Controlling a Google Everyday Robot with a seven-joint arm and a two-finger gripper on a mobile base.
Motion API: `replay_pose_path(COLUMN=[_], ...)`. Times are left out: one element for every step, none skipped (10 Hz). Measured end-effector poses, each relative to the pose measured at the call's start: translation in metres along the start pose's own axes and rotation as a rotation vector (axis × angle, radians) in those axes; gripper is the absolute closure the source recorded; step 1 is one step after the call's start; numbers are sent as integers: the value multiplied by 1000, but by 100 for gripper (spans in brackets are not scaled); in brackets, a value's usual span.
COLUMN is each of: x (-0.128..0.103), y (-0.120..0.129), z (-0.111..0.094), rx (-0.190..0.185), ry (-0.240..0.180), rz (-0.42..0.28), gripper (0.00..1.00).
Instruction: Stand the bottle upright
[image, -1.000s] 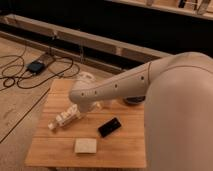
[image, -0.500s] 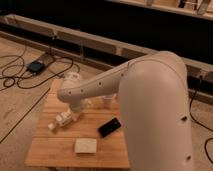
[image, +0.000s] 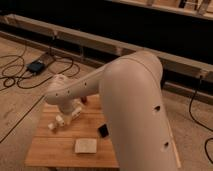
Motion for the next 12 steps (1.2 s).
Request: replay_pose_path(x=[-2, -2, -2, -2, -2, -2, -1, 0, 4, 7, 8, 4], y=[3, 4, 4, 4, 4, 4, 4, 4, 1, -4, -11, -15], z=[0, 0, 1, 1, 1, 1, 1, 1, 1, 0, -3, -7], rx=[4, 7, 6, 7, 6, 6, 6, 8, 19, 40, 71, 102], ry=[2, 3, 5, 5, 4, 4, 5, 5, 11, 19, 30, 32], rz=[-44, -65, -66, -66, -66, -66, -66, -72, -109, -158, -223, -296], gripper=[29, 29, 29, 29, 29, 29, 29, 29, 29, 29, 29, 29])
